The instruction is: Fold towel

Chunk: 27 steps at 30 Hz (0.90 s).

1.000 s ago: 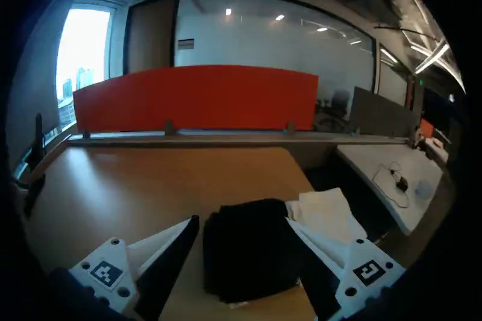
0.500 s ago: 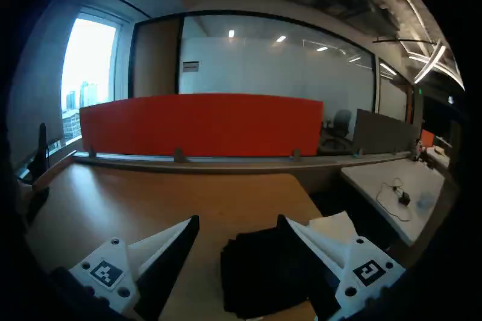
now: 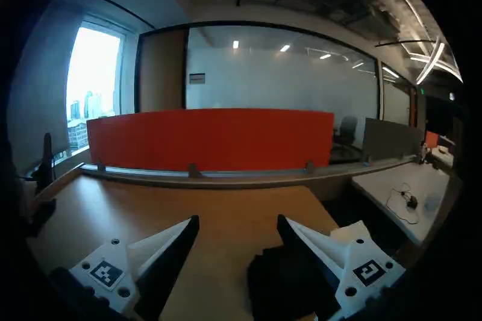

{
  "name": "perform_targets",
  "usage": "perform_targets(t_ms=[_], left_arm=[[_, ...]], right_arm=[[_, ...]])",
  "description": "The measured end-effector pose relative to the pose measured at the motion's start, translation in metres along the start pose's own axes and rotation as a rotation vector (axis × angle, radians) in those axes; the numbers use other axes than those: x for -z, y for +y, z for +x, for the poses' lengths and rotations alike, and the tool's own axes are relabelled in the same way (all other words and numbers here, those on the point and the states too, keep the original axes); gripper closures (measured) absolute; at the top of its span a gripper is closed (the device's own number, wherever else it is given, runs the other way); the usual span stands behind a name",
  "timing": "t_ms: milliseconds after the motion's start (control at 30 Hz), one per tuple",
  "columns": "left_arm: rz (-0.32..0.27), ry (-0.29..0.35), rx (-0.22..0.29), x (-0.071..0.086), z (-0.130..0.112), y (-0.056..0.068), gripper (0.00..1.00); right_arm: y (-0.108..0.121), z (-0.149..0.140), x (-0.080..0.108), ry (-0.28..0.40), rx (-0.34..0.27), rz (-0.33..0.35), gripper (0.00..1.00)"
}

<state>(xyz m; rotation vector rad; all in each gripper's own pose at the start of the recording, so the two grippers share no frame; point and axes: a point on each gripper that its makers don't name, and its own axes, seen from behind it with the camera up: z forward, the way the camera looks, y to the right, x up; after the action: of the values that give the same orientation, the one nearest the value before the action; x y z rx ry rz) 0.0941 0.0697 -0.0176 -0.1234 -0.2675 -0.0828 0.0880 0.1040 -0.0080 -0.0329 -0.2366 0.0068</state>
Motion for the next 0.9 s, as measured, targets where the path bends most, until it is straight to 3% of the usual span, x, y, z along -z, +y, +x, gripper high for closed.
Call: perform_targets(t_ms=[400, 600, 900], left_arm=[[0.01, 0.065, -0.029, -0.003, 0.022, -0.013, 0.07], [-0.015, 0.097, -0.004, -0.002, 0.033, -0.009, 0.06], [-0.018, 0.122, -0.015, 0.003, 0.038, -0.009, 0.07]], right_arm=[[-0.059, 0.014, -0.006, 0.04, 0.011, 0.035, 0.0], [-0.073, 0.02, -0.008, 0.055, -0.003, 0.032, 0.0], [-0.092, 0.032, -0.004, 0.072, 0.007, 0.047, 0.0]])
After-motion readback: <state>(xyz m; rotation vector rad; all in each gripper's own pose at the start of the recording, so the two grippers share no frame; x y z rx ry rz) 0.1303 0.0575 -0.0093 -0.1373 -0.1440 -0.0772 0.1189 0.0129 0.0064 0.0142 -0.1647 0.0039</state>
